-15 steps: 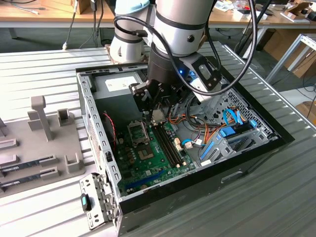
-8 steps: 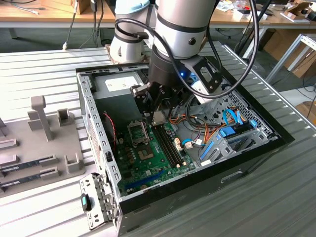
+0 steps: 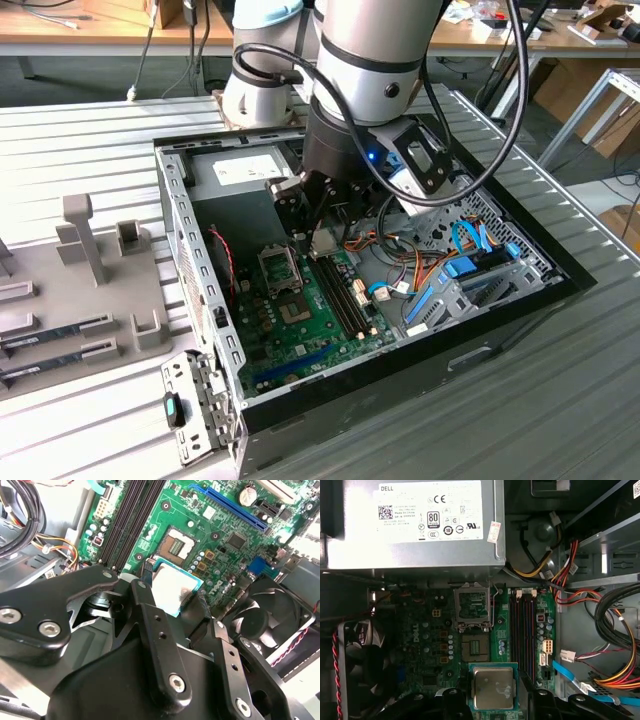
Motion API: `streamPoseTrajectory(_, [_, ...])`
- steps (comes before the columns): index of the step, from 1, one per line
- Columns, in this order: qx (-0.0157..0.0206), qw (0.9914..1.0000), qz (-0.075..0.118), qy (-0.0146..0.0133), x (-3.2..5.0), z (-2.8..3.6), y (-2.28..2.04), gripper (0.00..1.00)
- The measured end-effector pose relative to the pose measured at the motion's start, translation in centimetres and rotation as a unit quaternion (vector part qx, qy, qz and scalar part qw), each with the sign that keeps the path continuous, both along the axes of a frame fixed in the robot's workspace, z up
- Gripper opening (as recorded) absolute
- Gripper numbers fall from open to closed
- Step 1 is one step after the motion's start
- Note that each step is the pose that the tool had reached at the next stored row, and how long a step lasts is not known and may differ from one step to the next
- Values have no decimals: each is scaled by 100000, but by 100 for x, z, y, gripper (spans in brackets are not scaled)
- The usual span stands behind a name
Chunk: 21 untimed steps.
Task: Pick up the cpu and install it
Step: 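Pick up the cpu and move it towards the insertion slot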
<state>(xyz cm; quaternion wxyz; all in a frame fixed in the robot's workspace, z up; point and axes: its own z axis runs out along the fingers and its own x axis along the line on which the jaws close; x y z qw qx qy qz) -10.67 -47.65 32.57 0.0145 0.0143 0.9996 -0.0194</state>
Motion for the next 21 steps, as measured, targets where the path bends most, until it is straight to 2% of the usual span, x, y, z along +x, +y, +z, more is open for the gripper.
streamPoseTrajectory(11, [8, 100000, -1, -5, 15, -46, -72, 47])
streamPoseTrajectory(15, [0, 100000, -4, -1, 56, -67, -73, 47])
streamPoseTrajectory(21, [2, 100000, 0, 0, 59, -142, -73, 47])
